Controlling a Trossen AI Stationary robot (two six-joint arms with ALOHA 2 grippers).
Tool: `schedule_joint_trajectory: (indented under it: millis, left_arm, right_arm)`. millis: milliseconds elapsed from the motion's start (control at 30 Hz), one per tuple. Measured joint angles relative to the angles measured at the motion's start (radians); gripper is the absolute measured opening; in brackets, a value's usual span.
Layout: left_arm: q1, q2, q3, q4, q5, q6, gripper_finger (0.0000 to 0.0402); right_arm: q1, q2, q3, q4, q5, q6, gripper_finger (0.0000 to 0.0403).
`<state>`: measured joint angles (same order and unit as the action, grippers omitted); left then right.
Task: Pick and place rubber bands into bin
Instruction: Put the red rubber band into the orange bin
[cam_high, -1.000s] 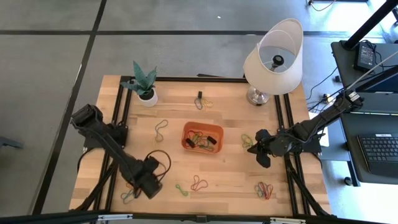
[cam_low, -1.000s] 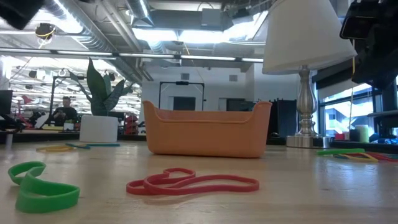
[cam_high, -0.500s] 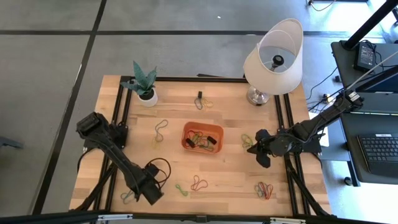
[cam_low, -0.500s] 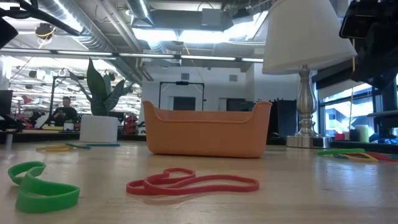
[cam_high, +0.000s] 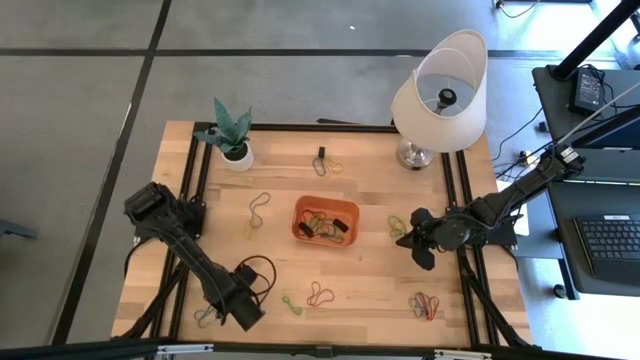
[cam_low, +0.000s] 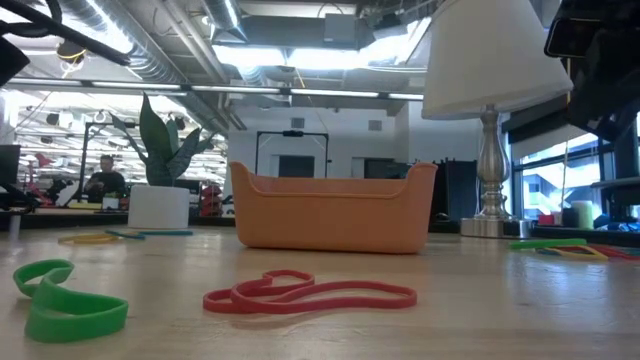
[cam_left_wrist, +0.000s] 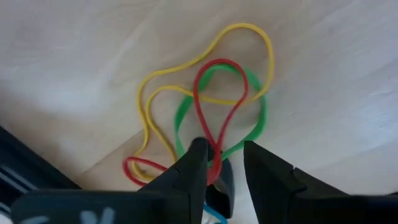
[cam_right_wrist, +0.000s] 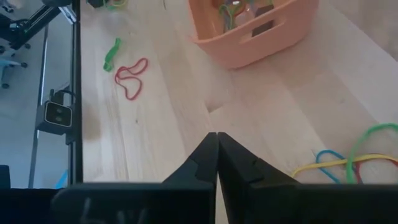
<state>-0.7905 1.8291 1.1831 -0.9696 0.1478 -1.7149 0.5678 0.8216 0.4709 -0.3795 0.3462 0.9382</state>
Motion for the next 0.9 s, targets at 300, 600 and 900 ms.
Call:
schedule_joint_trajectory:
  millis: [300,600,900]
  left_arm:
    - [0.000,0.034,0.000,0.027,0.001,0.034,0.0088]
    - [0.000,0.035,0.000,0.025,0.005,0.026,0.0049]
    - [0.000,0.035,0.031,0.017,0.062,0.013,0.0004]
  right_arm:
    - [0.000,0.001,0.001,0.028,0.000,0.003,0.0014]
    - [0.000,0.001,0.001,0.043,0.000,0.001,0.0014]
    - [0.000,0.001,0.001,0.048,0.000,0.000,0.0014]
